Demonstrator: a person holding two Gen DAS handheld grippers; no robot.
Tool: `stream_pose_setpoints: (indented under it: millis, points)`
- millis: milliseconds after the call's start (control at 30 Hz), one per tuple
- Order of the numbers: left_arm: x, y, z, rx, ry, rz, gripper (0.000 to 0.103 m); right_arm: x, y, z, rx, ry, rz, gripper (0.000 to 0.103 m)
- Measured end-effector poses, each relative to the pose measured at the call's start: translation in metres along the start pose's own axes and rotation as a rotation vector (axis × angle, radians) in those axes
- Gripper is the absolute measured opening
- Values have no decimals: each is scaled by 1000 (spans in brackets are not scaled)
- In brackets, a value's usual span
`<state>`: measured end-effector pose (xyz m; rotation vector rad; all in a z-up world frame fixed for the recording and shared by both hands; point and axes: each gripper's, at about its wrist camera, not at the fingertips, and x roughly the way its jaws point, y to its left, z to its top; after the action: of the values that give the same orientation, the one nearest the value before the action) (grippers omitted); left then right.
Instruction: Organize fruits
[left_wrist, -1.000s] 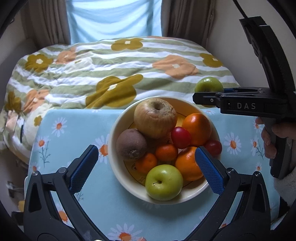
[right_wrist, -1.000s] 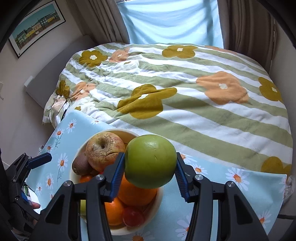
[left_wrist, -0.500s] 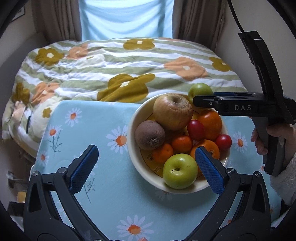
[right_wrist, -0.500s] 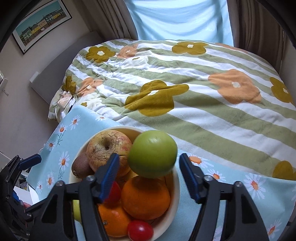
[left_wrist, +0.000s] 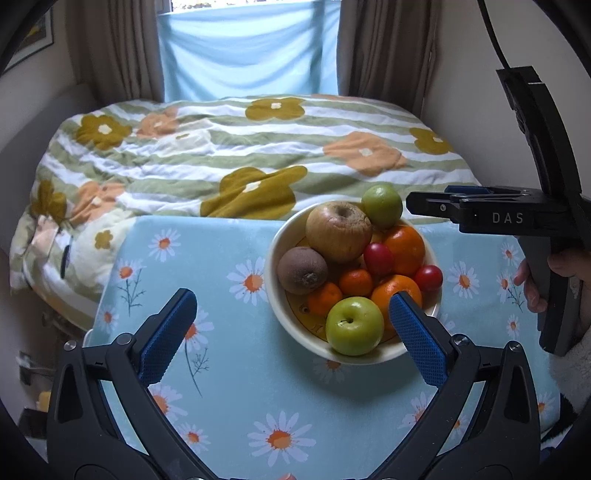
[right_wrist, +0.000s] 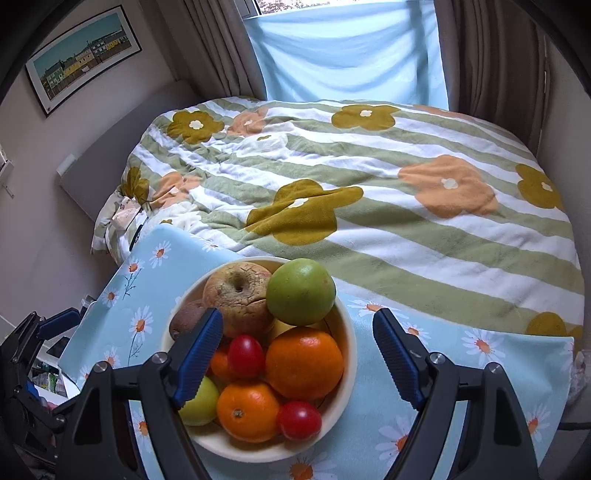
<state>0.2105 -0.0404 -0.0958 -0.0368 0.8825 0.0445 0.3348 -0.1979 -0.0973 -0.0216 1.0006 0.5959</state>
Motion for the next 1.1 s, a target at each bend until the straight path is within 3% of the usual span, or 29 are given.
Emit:
stream_pose_setpoints:
  millis: [300, 400, 600, 800, 1100]
  points:
    - [-69, 17, 0, 54, -106, -29, 103, -90, 44, -27, 58, -103, -120, 80]
    - [-93, 24, -6, 58, -137, -42, 103, -117, 61, -40, 87, -135, -161, 98]
    - [-133, 40, -19, 49, -182, -54, 103, -160, 95, -74, 131, -173, -291, 100]
    - [-163, 50, -35, 42, -207, -49, 103, -184, 124, -105, 178, -190, -391, 101]
    - [-181, 48, -49, 66, -228, -52, 103, -202, 146, -126, 211, -232, -451, 101]
